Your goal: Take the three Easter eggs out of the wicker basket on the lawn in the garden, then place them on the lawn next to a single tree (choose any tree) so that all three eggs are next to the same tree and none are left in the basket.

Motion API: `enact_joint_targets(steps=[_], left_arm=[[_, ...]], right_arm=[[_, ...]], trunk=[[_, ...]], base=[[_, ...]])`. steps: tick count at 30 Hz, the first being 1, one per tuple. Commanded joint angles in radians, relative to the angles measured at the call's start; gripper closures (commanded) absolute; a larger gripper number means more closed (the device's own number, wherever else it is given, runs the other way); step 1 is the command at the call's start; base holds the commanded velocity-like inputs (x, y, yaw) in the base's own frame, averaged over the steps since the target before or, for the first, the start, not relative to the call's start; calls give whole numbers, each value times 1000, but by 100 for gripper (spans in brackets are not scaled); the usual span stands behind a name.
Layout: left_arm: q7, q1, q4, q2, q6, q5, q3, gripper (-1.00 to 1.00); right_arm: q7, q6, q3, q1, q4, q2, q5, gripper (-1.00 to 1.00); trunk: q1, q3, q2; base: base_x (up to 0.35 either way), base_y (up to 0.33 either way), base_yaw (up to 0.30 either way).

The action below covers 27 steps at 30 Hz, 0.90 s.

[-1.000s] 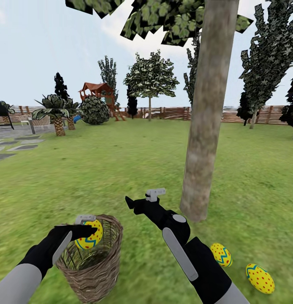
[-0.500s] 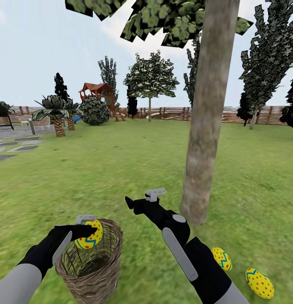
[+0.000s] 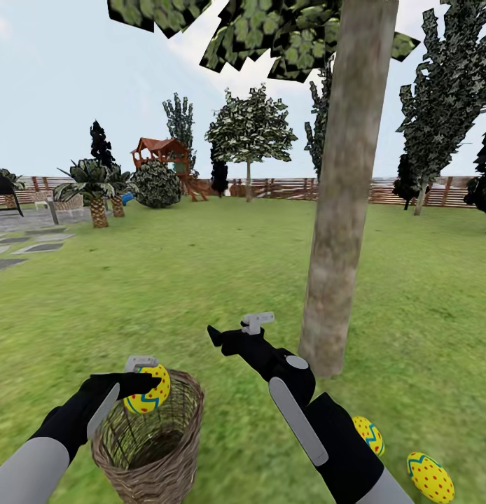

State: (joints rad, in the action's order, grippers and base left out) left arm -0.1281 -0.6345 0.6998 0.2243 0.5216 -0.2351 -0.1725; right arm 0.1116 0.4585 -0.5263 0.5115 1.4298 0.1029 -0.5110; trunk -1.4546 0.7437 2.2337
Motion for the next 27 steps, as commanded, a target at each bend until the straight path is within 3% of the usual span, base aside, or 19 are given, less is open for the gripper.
enact_joint_targets(steps=[1,16,27], left_arm=[[2,-1,1,1,5,-6,-4,100],[2,-1,1,1,4,-6,-2,100],[2,-1,1,1,4,-7,-2,100]], right_arm=[[10,3,-1,1,1,0,-11,-100],[10,0,-1,1,1,0,-11,-100],[9,-50,-1,1,1,-2,-12,-100]], trunk=[[4,-2,-7],[62,-49,-112],[104,-83,-189]], base=[[0,0,0],[-74,0,0],[-59,0,0]])
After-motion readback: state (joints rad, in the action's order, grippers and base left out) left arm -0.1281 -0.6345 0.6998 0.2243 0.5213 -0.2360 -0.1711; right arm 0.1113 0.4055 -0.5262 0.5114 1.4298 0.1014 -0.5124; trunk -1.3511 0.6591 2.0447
